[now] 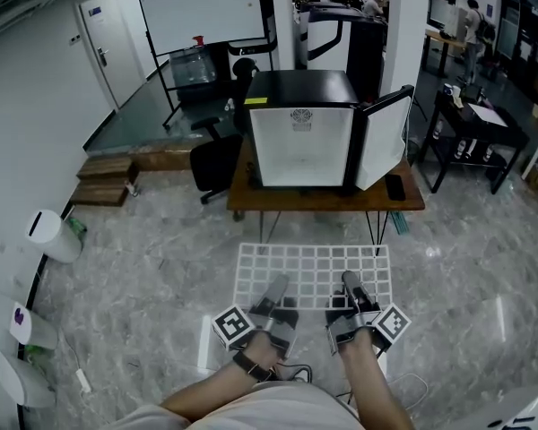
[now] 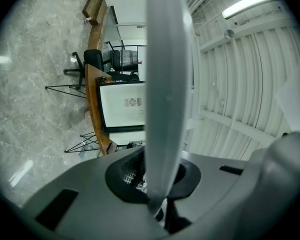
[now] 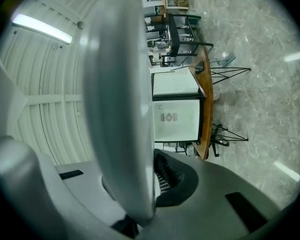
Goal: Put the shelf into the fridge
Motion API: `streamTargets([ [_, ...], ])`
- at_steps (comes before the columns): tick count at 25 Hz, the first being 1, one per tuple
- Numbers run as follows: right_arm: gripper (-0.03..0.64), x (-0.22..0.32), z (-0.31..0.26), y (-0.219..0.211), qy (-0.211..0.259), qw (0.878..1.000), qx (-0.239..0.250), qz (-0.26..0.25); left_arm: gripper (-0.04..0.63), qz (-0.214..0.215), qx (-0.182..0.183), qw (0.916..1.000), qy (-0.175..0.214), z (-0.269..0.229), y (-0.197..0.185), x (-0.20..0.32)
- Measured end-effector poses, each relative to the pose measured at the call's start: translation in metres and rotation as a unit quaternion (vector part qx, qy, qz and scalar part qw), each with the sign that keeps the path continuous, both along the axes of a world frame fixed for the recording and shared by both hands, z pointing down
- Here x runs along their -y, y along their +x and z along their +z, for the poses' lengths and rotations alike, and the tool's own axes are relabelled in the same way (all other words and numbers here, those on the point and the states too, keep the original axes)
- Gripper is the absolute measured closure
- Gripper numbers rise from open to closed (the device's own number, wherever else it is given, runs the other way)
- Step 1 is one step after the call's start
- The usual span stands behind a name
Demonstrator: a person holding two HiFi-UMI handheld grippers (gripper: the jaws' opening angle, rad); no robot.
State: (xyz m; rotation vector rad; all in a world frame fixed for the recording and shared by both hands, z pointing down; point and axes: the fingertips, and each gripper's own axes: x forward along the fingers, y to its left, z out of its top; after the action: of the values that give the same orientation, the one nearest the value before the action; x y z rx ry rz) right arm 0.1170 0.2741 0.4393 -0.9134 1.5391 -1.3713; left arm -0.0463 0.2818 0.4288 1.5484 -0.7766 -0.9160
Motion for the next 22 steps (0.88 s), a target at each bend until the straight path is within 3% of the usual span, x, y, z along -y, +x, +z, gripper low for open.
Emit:
streamTargets([
  [6, 0.569, 0.017, 0.002, -0.004, -0.005, 1.000, -0.003, -0.016, 0.569, -0.018, 0.013, 0.9997, -0.011, 0.012, -0.008, 0.013],
  [12, 0.569, 0.049, -0.001, -0.006, -0.002, 1.000, -0.003, -0.020, 0.569, -0.019, -0.007, 0.9998, 0.005, -0.001, -0.004, 0.044],
  [22, 0.570, 0.148, 0.012, -0.013, -0.012, 1.000, -0.019, -0.013, 0.569, -0.006, -0.019, 0.9998, -0.002, 0.013, -0.011, 0.146],
])
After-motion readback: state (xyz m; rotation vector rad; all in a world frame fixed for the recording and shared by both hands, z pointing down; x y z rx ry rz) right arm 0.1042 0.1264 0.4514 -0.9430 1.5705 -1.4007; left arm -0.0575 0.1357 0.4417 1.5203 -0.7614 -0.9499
